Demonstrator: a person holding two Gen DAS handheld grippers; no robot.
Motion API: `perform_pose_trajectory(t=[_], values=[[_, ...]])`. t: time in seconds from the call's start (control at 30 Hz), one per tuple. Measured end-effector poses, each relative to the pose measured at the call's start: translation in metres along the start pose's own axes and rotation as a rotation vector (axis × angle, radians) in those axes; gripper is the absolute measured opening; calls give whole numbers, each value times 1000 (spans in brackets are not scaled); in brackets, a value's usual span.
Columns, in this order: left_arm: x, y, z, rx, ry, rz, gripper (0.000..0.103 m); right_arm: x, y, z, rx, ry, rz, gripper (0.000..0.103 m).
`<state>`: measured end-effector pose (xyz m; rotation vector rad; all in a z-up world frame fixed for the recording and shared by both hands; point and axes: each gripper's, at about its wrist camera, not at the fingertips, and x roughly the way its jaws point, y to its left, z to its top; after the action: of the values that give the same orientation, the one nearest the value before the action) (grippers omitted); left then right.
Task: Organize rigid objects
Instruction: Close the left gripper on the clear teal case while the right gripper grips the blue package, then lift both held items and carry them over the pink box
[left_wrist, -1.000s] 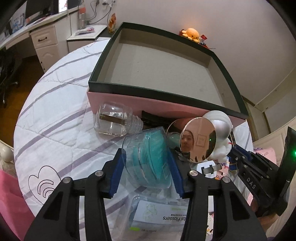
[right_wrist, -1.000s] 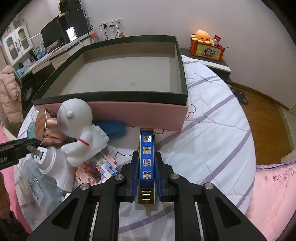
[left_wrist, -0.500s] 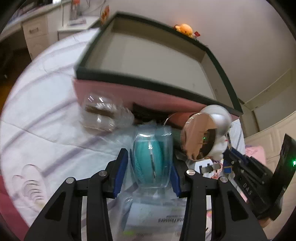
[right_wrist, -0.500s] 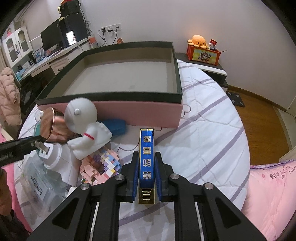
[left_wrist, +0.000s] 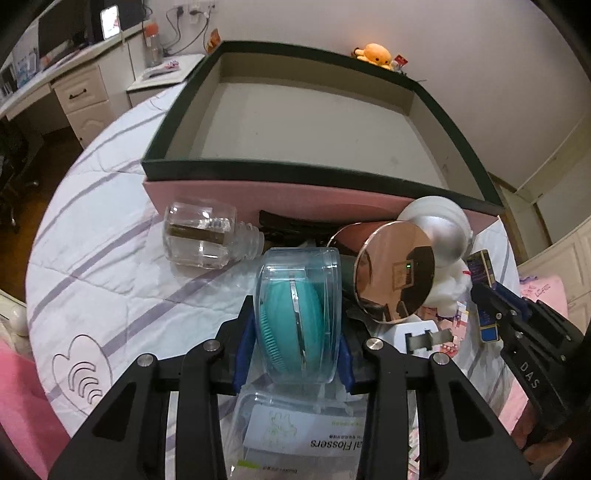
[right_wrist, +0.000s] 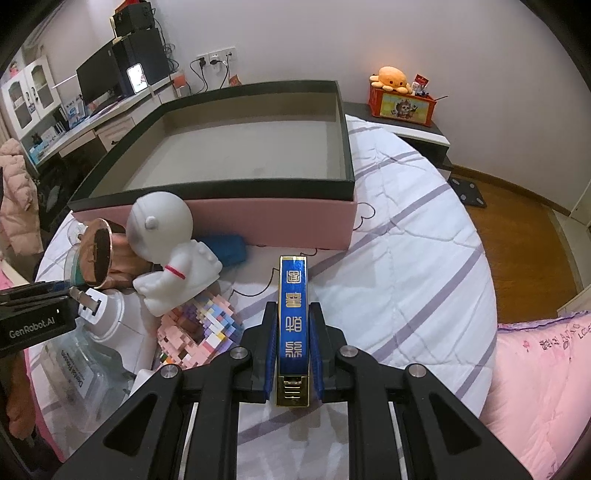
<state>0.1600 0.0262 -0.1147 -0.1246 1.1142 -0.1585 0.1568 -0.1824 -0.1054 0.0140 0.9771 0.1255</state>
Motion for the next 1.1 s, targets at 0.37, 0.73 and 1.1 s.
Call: perform_pose_trajectory(t=[0.37, 0.73, 1.1], values=[[-77, -4, -14, 34, -192, 42, 37, -70, 14, -4, -13, -168, -16, 15], [-151, -21, -36, 61, -394, 29, 37, -148, 38, -25, -34, -373, -18, 15], [-127, -22, 5, 50, -343, 18, 37, -136, 35, 3, -41, -382, -14, 15]])
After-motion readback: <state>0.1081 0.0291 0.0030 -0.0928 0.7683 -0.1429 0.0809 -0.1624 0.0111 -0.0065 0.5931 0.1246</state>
